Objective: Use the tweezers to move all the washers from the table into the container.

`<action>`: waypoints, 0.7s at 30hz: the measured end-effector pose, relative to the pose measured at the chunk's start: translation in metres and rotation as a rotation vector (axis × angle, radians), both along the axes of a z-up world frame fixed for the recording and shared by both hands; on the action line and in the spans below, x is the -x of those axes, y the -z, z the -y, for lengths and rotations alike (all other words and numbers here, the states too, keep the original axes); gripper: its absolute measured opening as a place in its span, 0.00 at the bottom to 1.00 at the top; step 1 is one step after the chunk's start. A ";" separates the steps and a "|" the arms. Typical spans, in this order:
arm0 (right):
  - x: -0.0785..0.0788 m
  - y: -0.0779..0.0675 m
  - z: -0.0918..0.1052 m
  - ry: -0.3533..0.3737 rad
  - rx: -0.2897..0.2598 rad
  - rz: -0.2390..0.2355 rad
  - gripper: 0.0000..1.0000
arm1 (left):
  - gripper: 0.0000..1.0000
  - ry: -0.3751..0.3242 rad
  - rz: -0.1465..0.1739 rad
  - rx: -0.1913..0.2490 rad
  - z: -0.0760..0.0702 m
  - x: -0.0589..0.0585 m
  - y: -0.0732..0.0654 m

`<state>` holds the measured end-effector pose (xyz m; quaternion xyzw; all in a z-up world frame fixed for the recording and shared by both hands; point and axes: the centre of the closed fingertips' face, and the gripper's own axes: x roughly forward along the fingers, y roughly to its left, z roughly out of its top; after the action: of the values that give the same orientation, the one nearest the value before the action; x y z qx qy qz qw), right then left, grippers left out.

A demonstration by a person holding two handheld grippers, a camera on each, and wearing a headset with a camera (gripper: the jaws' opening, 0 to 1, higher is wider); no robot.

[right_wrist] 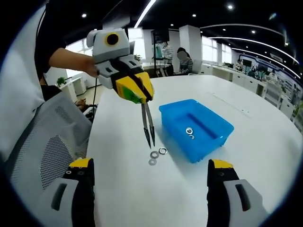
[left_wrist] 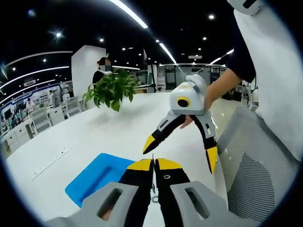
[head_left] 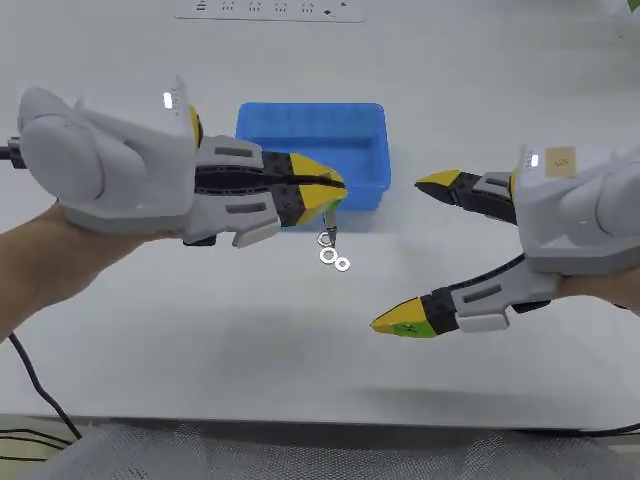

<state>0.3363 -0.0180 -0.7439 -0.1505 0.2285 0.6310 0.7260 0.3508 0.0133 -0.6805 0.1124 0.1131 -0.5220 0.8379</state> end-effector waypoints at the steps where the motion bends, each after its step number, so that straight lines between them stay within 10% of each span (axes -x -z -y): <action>1: 0.000 0.000 0.000 0.002 -0.005 -0.003 1.00 | 0.05 -0.002 -0.002 -0.004 0.000 0.000 0.003; 21: 0.006 0.010 0.007 0.017 -0.018 -0.050 0.99 | 0.05 0.043 -0.034 -0.028 0.005 0.001 0.021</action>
<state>0.3305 -0.0246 -0.7541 -0.1261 0.2422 0.6305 0.7266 0.3496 0.0084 -0.7013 0.1177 0.1322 -0.5402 0.8227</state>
